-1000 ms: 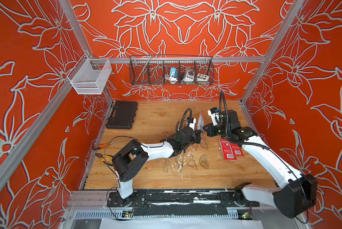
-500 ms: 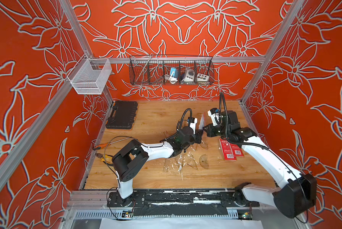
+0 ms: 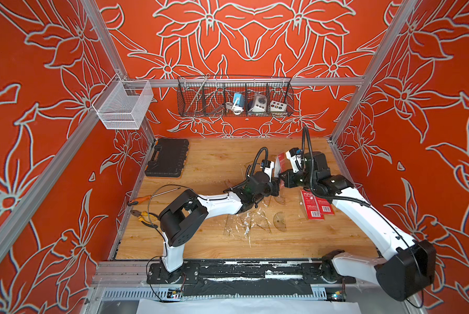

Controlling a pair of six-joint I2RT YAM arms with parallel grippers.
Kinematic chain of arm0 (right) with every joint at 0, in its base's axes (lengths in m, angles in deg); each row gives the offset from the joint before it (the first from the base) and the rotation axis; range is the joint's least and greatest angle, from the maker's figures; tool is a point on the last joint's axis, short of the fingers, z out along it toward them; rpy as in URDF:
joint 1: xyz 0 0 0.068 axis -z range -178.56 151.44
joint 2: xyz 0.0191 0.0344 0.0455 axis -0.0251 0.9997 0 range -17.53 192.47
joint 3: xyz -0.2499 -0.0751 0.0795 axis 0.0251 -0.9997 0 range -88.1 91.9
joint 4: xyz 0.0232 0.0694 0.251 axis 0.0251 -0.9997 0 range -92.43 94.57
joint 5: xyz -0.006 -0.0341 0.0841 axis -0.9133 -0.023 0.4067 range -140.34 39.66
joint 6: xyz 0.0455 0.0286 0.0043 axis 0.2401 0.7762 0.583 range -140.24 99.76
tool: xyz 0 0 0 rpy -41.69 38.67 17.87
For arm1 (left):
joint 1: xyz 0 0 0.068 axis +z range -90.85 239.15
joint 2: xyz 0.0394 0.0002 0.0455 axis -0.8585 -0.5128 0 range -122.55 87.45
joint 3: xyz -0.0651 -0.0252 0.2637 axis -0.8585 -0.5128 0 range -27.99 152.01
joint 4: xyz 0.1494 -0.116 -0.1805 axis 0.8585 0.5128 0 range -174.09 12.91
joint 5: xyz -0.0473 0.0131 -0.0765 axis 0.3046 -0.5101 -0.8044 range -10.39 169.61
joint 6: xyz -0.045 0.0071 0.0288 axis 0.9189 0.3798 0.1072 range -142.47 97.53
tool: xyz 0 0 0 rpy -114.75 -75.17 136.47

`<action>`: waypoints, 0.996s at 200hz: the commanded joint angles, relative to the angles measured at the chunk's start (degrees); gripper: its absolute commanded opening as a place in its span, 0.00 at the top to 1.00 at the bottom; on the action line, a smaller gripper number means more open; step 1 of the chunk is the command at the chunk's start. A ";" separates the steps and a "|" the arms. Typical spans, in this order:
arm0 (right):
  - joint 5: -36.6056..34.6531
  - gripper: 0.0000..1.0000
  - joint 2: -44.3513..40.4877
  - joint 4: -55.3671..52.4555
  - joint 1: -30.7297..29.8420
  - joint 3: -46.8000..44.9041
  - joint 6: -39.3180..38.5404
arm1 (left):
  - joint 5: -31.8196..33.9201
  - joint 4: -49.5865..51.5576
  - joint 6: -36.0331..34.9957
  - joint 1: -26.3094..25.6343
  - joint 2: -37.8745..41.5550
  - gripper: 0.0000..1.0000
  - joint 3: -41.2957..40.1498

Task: Open the ruler set and take out the ruler
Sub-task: Take out the ruler from the ruler set bag.

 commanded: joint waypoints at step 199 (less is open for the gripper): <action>-11.46 1.00 6.28 0.44 3.06 4.22 -3.65 | -16.19 12.26 -7.01 8.14 15.66 1.00 -3.91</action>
